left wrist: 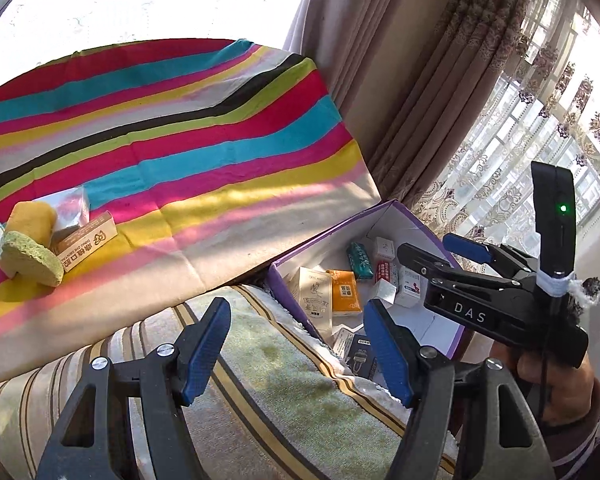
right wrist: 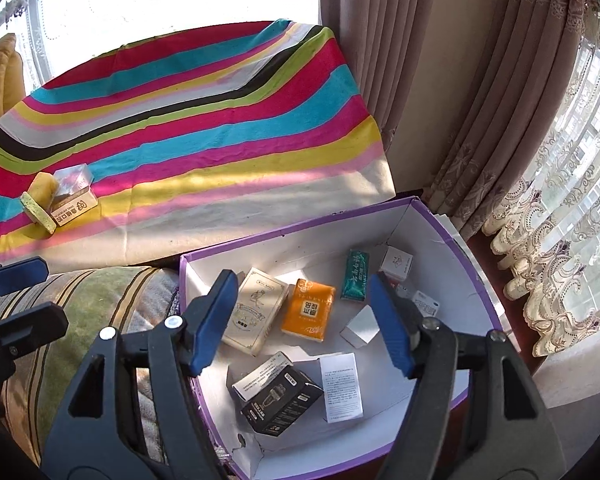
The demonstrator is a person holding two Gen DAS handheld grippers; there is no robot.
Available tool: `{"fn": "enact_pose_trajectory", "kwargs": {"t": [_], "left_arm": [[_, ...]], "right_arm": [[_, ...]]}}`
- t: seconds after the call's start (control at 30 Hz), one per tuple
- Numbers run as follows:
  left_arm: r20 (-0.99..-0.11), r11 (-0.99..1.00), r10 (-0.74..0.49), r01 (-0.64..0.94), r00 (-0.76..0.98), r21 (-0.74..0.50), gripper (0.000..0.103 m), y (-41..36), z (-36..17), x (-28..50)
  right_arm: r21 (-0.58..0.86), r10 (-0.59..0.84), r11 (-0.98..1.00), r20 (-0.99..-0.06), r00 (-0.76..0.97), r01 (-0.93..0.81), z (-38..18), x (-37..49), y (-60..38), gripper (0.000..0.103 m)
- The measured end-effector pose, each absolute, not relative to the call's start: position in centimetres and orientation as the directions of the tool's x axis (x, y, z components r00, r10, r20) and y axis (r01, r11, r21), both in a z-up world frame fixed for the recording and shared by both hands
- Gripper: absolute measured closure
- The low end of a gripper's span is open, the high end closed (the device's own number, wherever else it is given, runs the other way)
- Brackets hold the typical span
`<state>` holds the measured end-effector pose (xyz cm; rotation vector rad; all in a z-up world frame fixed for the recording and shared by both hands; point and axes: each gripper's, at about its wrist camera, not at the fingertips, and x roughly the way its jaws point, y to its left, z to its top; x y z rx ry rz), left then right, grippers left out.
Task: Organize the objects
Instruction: 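Move both open grippers back to the items on the sofa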
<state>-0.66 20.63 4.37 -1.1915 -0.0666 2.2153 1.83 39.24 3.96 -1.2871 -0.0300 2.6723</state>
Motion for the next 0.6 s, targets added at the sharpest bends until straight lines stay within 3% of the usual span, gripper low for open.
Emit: {"fn": "enact_pose_trajectory", "kwargs": {"t": [0.6], "left_arm": [[-0.737,-0.889,0.454,-0.204,-0.500,-0.409,0.033,6.2,2.8,-2.9]], "right_arm": [[-0.072,0.013,-0.995,-0.795,-0.607,0.073,4.2,-0.4,30.5,0.021]]}}
